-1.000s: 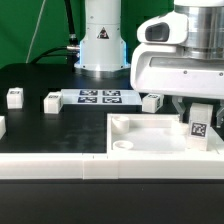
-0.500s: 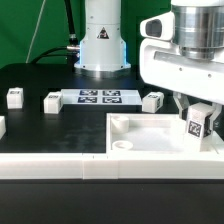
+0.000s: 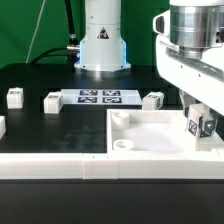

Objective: Assemble one leg

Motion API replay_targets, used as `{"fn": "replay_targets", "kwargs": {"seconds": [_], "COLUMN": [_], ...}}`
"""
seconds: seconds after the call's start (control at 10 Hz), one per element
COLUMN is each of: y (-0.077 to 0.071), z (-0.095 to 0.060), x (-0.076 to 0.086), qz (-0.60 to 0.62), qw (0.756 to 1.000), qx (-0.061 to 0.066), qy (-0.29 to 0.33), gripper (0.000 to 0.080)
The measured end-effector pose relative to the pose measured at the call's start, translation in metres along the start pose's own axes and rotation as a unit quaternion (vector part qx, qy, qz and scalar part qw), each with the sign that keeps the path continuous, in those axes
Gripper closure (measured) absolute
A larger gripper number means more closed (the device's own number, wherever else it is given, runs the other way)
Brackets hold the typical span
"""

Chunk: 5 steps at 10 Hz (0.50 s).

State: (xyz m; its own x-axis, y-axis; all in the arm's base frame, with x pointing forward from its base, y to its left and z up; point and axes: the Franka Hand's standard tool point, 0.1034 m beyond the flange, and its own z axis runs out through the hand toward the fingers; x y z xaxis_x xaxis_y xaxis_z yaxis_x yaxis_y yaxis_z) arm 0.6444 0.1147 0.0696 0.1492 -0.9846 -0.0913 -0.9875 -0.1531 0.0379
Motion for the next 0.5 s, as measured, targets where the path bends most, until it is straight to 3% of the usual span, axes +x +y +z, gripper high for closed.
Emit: {"fn": "replay_targets", "kwargs": {"seconds": [0.4,0.5], "y": [0.0013,0.0015], "z": [-0.0009,-0.0011], "x": [-0.0008,-0.0011], "qz": [0.235,0.237], "qw": [0.972,0.971], "qx": [0.0,0.001], "qy": [0.005,0.008], "gripper": [0.0508,0.0508]}}
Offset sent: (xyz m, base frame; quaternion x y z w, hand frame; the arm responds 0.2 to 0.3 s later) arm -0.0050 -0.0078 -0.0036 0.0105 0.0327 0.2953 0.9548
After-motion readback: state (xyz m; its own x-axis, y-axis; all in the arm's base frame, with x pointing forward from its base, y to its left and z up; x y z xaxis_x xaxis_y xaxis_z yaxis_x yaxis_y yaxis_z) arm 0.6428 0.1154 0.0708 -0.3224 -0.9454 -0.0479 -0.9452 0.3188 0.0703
